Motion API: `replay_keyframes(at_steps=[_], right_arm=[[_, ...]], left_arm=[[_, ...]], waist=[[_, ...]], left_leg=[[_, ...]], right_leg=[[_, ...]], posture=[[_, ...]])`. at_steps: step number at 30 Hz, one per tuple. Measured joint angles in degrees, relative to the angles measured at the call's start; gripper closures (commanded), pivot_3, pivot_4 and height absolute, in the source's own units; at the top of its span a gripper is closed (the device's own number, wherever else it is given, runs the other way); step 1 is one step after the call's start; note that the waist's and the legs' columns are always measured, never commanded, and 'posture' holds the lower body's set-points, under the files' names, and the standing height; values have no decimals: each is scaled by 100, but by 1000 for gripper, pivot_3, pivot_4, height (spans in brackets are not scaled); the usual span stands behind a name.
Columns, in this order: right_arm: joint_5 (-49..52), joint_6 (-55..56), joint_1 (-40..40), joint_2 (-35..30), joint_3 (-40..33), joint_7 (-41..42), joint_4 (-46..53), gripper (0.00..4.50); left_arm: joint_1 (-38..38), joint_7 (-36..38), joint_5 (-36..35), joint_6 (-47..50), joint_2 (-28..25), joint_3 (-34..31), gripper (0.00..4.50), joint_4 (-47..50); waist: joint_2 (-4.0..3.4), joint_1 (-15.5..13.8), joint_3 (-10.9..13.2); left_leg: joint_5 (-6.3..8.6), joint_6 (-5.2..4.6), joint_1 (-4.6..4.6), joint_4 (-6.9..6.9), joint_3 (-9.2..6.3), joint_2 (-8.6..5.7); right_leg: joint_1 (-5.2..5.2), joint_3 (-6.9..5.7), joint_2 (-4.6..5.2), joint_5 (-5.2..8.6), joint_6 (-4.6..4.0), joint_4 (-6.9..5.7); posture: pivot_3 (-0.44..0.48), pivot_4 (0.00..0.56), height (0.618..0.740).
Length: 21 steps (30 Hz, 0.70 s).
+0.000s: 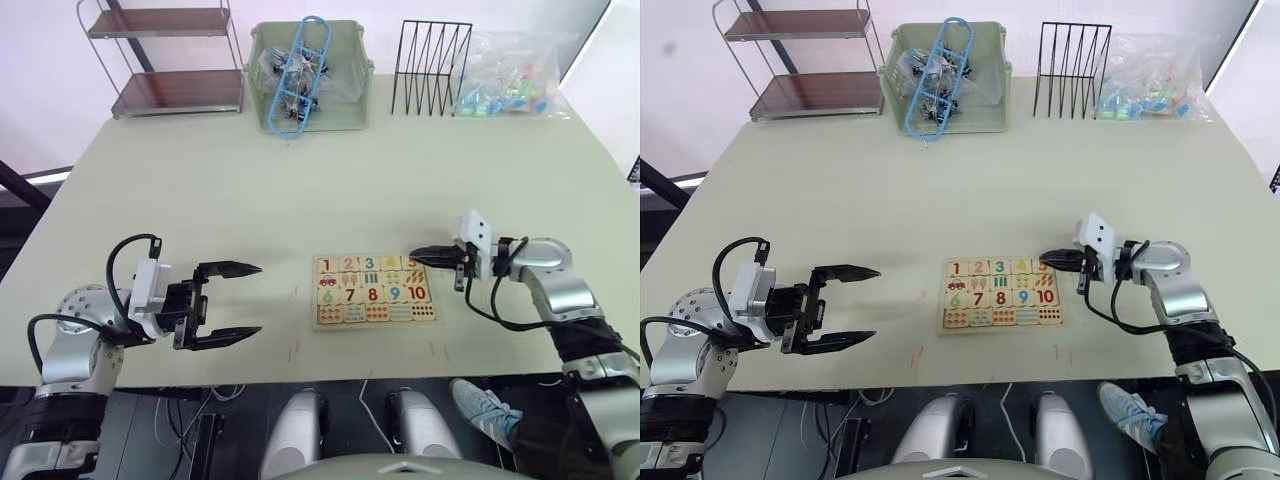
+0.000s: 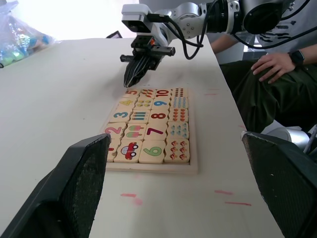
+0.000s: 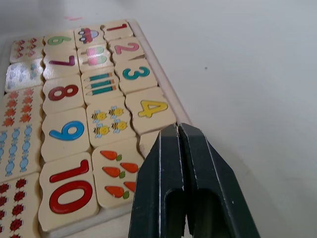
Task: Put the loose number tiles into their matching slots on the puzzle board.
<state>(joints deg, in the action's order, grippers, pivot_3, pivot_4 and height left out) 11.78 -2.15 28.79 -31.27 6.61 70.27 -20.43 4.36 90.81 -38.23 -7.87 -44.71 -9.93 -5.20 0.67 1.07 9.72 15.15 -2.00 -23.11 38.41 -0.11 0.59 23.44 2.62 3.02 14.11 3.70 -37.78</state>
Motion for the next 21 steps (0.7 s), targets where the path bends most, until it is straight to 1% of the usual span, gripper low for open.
replay_keyframes(at_steps=[15, 17, 21], right_arm=[[-66, 105, -7, 29, 100, -114, -88, 4458], [27, 80, -65, 26, -1, -167, 47, 4458], [367, -143, -381, -69, -387, -350, 713, 4458]], left_arm=[[-128, -98, 108, 79, 2, -80, 0, 84], [-164, -209, 133, 97, 23, -93, 0, 141], [-410, -689, 247, 139, 195, -168, 0, 240]], waist=[[0, -7, 0], [0, -8, 0], [0, -17, 0]], left_leg=[[0, 0, 11, 0, 1, 0], [0, 0, 10, 0, 1, 0], [0, 1, 9, -2, -1, 1]], right_leg=[[-7, 2, 0, 0, 0, -4], [-7, 2, 1, 0, 0, -3], [-7, 2, 4, 0, 0, 0]], posture=[[0, 150, 740], [0, 150, 740], [0, 150, 740]])
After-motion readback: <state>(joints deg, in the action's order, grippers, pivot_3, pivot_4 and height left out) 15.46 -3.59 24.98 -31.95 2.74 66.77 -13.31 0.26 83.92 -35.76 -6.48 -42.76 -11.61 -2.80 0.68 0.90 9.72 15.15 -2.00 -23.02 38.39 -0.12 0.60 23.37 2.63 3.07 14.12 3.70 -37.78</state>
